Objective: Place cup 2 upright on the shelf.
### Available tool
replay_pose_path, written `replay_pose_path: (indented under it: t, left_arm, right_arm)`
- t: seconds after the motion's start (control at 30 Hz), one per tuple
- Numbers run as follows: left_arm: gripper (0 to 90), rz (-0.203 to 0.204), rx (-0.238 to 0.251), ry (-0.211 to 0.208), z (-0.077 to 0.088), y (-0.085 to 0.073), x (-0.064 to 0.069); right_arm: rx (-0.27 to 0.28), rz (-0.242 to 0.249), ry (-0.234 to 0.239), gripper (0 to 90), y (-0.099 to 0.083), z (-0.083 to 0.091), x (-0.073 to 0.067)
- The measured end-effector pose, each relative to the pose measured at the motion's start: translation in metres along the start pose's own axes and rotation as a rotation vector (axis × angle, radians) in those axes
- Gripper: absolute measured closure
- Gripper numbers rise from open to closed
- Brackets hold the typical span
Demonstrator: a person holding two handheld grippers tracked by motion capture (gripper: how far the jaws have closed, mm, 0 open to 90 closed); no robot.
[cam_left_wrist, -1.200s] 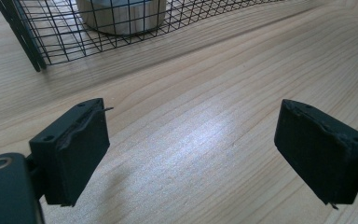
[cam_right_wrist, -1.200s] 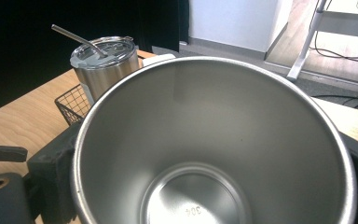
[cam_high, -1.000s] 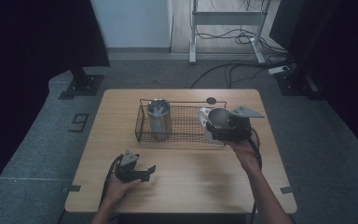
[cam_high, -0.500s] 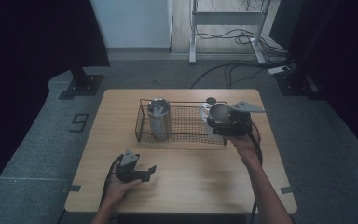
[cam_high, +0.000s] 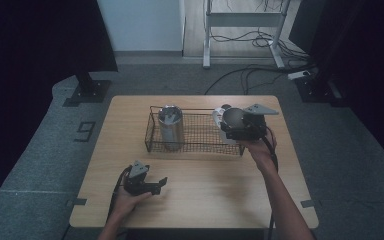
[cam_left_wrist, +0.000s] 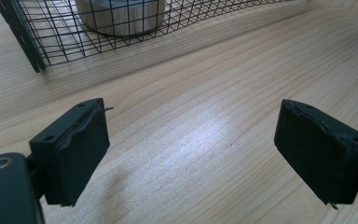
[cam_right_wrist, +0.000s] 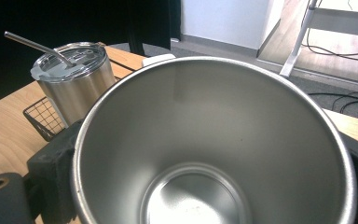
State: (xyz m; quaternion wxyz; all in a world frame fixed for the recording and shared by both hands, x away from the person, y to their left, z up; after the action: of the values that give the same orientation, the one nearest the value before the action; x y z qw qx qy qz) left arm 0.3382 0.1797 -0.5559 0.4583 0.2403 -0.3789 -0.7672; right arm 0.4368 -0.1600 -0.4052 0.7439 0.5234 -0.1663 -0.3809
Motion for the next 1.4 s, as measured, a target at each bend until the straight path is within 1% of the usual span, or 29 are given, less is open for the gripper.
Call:
replay_pose_path:
  t: [0.17, 0.37, 0.47, 0.6, 0.97, 1.4]
  left_arm:
    - [10.2, 0.012, 0.008, -0.017, 0.002, 0.002, 0.001]
    - [10.2, 0.013, 0.009, -0.013, 0.002, 0.002, 0.000]
    - [10.2, 0.009, 0.007, -0.011, 0.002, 0.002, 0.000]
    - [10.2, 0.012, 0.008, -0.012, 0.003, 0.002, 0.000]
    - [10.3, 0.016, 0.010, -0.010, 0.003, 0.001, -0.001]
    - [10.4, 0.013, 0.007, -0.010, 0.002, 0.001, -0.001]
  right_arm:
    - [-0.004, 0.001, 0.002, 6.2, 0.002, -0.006, 0.002]
    - [-0.011, -0.002, -0.001, 6.2, 0.004, -0.012, 0.006]
    - [-0.014, -0.013, 0.001, 6.2, 0.005, -0.015, 0.009]
    - [-0.016, -0.020, -0.002, 6.2, 0.007, -0.019, 0.012]
    - [-0.027, -0.018, -0.007, 6.2, 0.011, -0.030, 0.018]
    - [-0.060, -0.033, -0.013, 6.2, 0.002, -0.051, 0.030]
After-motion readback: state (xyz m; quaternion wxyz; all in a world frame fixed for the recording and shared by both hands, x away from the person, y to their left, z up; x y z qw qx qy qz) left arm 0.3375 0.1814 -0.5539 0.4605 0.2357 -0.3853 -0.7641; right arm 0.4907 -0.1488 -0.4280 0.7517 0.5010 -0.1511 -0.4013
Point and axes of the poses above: each handheld gripper's, and its own axes: z roughly backward along the jaws, y roughly out of its top, x roughly to its right, the point moved 4 cm from there along -z, roughly forward along the jaws, and after that the axes turned 12 degrees about y, right-handed, at the moved point
